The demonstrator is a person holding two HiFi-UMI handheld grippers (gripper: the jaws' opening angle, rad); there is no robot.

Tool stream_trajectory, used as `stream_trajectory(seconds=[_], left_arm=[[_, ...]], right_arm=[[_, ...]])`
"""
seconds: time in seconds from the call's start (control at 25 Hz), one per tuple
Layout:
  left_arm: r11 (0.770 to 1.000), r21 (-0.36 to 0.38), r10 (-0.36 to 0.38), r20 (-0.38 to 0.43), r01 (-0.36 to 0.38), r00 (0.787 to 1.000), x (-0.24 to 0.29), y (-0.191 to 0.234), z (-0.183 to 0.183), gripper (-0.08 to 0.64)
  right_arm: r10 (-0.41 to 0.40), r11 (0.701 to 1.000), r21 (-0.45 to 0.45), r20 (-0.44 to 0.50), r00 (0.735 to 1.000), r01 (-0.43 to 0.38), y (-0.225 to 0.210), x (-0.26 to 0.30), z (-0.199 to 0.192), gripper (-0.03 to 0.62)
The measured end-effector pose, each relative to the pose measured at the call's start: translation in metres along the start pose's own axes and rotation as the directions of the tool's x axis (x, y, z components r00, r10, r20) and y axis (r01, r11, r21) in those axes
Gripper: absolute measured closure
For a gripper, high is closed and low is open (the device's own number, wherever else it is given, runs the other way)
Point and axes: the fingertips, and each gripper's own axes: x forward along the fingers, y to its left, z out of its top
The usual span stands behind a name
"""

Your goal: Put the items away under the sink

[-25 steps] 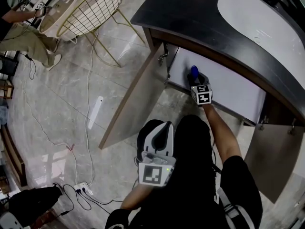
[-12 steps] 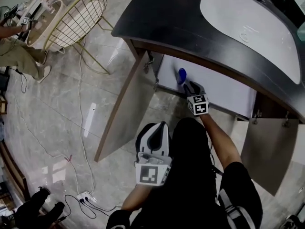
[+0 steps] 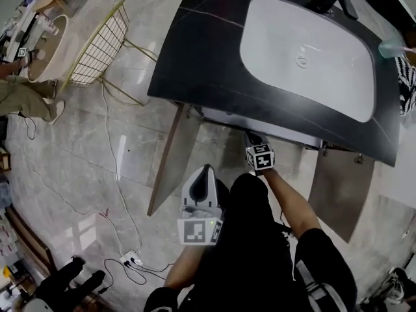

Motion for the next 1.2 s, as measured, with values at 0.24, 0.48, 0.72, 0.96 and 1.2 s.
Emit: stream_trajectory(seconds=[0.24,0.48,0.72,0.96,1.2], left_arm=[[0.999,-0.041,0.017,-0.048,-0.019,0.999,-0.010,-0.027,0.086,0.545],[1.000,-0.021,-0.020,-0.068,0.018,0.997,-0.029,-0.072,0.181,0.545],[0.998,-0.026,-0.053,-0.086,0.051,0.995,-0.071,-0.115,0.276,0.545],[0.994,-0.012,-0.105,-0.065,0.105,0.992,-0.113,-0.155,0.349,0.545],[0.988,0.005,-0.154,-0.044,0.154,0.987,-0.147,-0.184,0.383,0.545]], right_arm=[[0.014,0.998,0.069,-0.094,0.995,-0.007,0.025,-0.073,0.014,0.581],[0.007,0.993,0.121,-0.156,0.988,0.012,0.039,-0.170,0.057,0.581],[0.007,0.985,0.172,-0.124,0.992,0.015,0.066,-0.294,0.135,0.581],[0.017,0.985,0.170,-0.009,1.000,-0.015,0.100,-0.411,0.215,0.581],[-0.017,0.983,0.181,0.130,0.991,-0.007,0.124,-0.506,0.274,0.581]])
